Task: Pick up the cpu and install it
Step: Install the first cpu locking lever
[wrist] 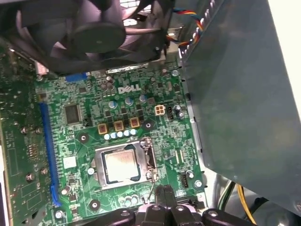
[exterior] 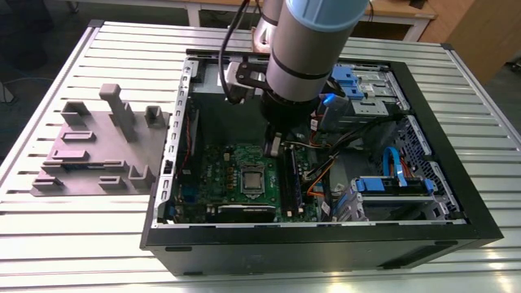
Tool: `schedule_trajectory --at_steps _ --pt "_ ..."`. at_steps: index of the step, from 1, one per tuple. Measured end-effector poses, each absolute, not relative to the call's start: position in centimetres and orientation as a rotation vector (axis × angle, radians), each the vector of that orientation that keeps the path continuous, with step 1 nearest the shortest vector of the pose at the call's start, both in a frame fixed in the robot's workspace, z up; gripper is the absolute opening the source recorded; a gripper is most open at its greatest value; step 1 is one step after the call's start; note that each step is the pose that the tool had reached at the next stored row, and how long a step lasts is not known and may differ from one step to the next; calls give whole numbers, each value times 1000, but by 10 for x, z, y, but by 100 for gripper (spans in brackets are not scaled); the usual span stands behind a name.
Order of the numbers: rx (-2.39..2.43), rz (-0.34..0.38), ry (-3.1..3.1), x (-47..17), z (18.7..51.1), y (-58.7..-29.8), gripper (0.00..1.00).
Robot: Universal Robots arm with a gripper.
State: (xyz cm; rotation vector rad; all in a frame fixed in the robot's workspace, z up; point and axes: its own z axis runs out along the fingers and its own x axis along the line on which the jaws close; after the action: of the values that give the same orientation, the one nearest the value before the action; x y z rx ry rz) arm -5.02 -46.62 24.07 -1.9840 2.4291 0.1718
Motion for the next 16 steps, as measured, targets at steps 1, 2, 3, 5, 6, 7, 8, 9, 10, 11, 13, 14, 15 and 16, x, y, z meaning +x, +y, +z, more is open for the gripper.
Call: schedule_trajectory --at_steps 1,2,3,5,6,7,8,9,10,11,13,14,15,16 --pt "-1988 172 2426 -50 241 -467 11" --pt "-1990 172 2424 -50 241 -468 11" --pt "-1992 172 2423 -50 241 -469 11" --pt "-1994 172 2421 -50 241 -470 11" --pt "-1995 172 2420 -50 241 -471 11" --pt "-1996 173 2419 -50 241 -473 11" --pt "-1998 172 2418 -50 241 -474 11" --pt "-2001 172 2415 -50 241 -474 11" --pt "-2005 172 2411 -50 241 -475 11" --pt "-2011 172 2407 -50 241 -476 11" --pt "-2024 172 2396 -50 241 -477 11" --pt "-2031 171 2390 -50 241 -478 11" --pt "-2040 171 2383 -50 241 -478 11" --pt "-2048 171 2376 -50 241 -478 11"
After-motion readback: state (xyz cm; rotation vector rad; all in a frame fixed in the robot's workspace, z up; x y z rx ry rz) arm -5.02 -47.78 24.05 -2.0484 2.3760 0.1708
